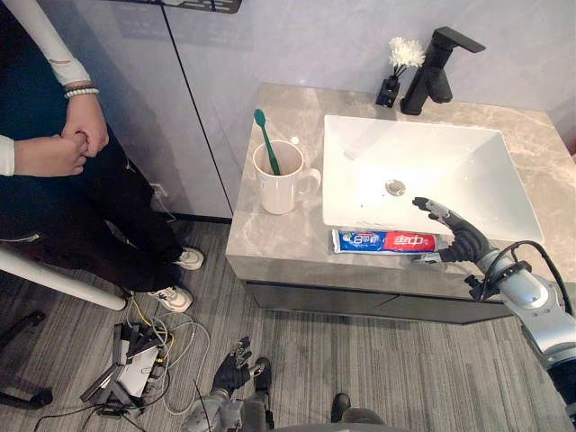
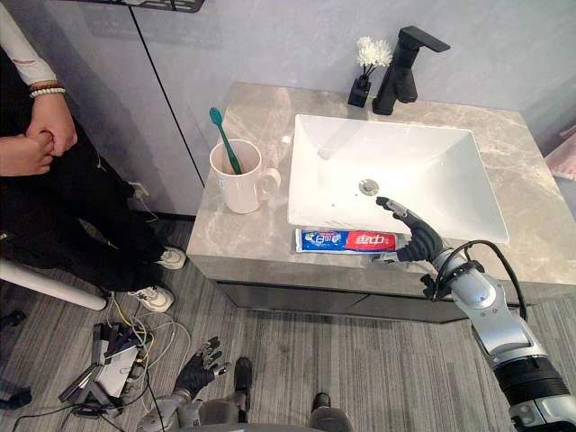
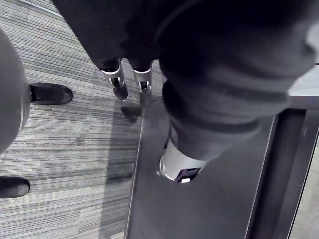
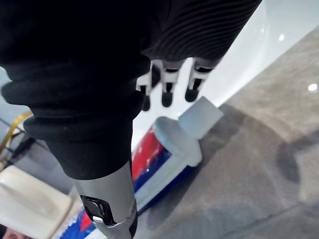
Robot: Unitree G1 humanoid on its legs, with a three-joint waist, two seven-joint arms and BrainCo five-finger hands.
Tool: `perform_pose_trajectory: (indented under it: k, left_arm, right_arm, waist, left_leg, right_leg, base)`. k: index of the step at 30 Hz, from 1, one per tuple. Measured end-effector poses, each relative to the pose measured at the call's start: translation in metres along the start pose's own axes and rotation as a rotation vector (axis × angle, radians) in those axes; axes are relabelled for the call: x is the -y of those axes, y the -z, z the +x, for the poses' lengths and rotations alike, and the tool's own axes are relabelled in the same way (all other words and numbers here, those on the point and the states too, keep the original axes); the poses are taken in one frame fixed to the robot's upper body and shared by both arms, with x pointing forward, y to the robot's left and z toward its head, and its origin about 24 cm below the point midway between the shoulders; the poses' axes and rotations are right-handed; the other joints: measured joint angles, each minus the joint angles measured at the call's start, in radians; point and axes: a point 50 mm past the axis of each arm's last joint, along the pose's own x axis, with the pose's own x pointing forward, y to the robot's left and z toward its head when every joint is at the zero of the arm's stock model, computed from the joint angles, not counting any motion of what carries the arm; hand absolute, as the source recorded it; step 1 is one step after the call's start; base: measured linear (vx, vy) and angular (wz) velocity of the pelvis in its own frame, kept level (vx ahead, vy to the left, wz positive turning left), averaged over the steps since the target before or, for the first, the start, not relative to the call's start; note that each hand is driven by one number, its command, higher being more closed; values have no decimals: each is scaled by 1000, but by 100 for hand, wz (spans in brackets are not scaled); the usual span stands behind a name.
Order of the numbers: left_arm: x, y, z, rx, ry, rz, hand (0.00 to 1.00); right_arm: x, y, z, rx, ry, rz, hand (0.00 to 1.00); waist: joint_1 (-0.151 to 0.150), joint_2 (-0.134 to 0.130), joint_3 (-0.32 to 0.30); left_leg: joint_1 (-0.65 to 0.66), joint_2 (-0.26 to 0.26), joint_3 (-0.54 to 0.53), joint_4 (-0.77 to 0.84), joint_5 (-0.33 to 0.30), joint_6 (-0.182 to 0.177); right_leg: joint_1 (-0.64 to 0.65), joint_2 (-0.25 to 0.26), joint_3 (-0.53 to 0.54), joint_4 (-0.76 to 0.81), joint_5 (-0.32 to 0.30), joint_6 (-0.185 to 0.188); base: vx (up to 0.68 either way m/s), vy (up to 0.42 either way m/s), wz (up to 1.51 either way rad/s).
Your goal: Organize washtable
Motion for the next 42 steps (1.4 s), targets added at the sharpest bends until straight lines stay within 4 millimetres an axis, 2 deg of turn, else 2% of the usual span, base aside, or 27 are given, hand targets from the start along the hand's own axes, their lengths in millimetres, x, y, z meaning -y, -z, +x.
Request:
perform_pose_trajectory:
  k: [5,11,12,19,22,25,27,31,42]
  left_arm:
    - [1,-2,0,11,2,-1,0]
    - [1,-6,1,28,4,1,0]
    - [1,-7,1,30,2,-5,0]
    - [-1,-10,2,43,-11,-6,0]
    - [0,-14,4,54,-6,-1,0]
    - [1,-18,6,65,3,7,0]
    - [3,-20,9,67,12,12,0]
    - [5,-21,10,71,18,11,0]
    - [-1,-21,8,76,-15,-52,0]
  right_arm:
    - [-5,1,1,-2,-22,3,0]
    - [0,-6,6,25,-8,-6,0]
    - [0,-7,7,29,-6,-7,100]
    - [-1,-9,9,35,-31,-23,100]
    - [6,-14,15,50,-10,-34,100]
    - [12,-18,17,63,-10,-52,100]
    - [13,-21,19,80,-14,-37,100]
    - [12,-24,22,85,-44,-62,100]
    - [8,-20,18,64,-73,-65,100]
  waist:
    - [13,0,1]
    - [15,-3,31]
    - [15,-3,31]
    - [16,-14,50]
    - [19,-15,69]
    - [25,-18,73]
    - [38,-19,74]
    - [43,-19,74]
    - [43,-21,72]
  left_leg:
    - [-15,0,1,0,0,0]
    - [-23,-1,1,0,1,1]
    - [-29,-1,0,0,2,1]
    - [-34,0,-2,-4,4,3]
    - [-36,-1,-7,-5,4,3]
    - [-47,-2,-20,-3,4,3]
    - [-51,0,-23,1,6,6]
    - [-50,4,-22,1,7,5]
    - [-21,11,-6,-4,14,-5]
  right_leg:
    - [-15,0,2,-3,2,0]
    - [-22,-1,2,-3,5,2]
    - [-28,0,2,-2,5,2]
    - [-32,1,1,-1,5,2]
    - [-33,1,-2,0,5,2]
    - [-38,1,-15,-3,5,2]
    - [-44,2,-22,7,5,1]
    - [-46,7,-23,13,13,-10]
    - [-24,3,-12,13,15,-9]
  base:
    - [0,0,0]
    - [0,0,0]
    - [0,0,0]
    - [0,0,0]
    - [-5,3,2]
    - [22,4,10]
    - [49,-3,6]
    - [0,0,0]
    - [-53,9,-5]
